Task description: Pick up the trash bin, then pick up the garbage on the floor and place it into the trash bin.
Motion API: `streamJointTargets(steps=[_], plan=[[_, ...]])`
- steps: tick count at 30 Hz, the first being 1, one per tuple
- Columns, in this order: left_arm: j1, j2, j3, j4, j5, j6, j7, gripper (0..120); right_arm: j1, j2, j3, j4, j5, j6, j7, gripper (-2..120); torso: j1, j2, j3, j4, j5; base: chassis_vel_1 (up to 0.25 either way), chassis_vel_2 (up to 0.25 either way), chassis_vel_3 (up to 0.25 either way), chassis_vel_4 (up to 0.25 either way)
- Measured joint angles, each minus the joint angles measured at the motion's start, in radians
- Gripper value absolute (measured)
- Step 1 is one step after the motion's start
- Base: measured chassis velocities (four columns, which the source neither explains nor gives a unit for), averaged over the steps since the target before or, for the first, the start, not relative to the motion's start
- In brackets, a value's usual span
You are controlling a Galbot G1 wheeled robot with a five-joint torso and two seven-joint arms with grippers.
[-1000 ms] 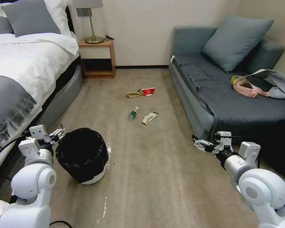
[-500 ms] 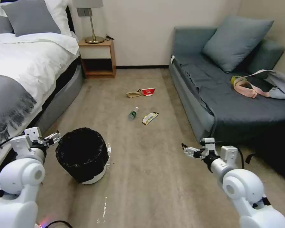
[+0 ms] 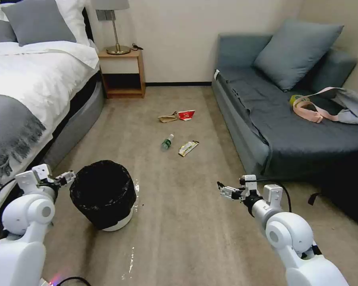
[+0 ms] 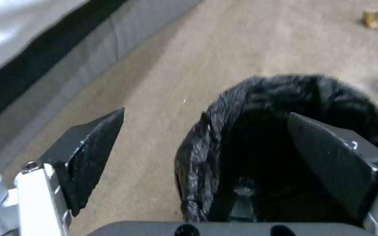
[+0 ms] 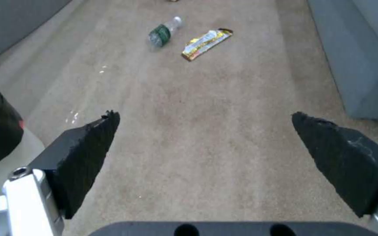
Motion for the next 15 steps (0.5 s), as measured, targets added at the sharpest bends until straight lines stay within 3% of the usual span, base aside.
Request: streamJointTargets(steps=[8, 15], plan=[[-0.041, -0.033, 0.039, 0.144, 0.081, -0.002, 0.032, 100, 0.004, -0.003, -0.016, -0.017, -0.013, 0.011, -0.005, 100, 0.0, 0.0, 0.0, 0.0, 0.0, 0.0, 0.0, 0.0, 0.0], [-0.059, -0.06, 0.061, 0.207, 0.125, -0.003, 0.056, 100, 0.005, -0.003, -0.032, -0.017, -0.018, 0.016, -0.006, 100, 0.0, 0.0, 0.0, 0.0, 0.0, 0.0, 0.0, 0.0, 0.0]])
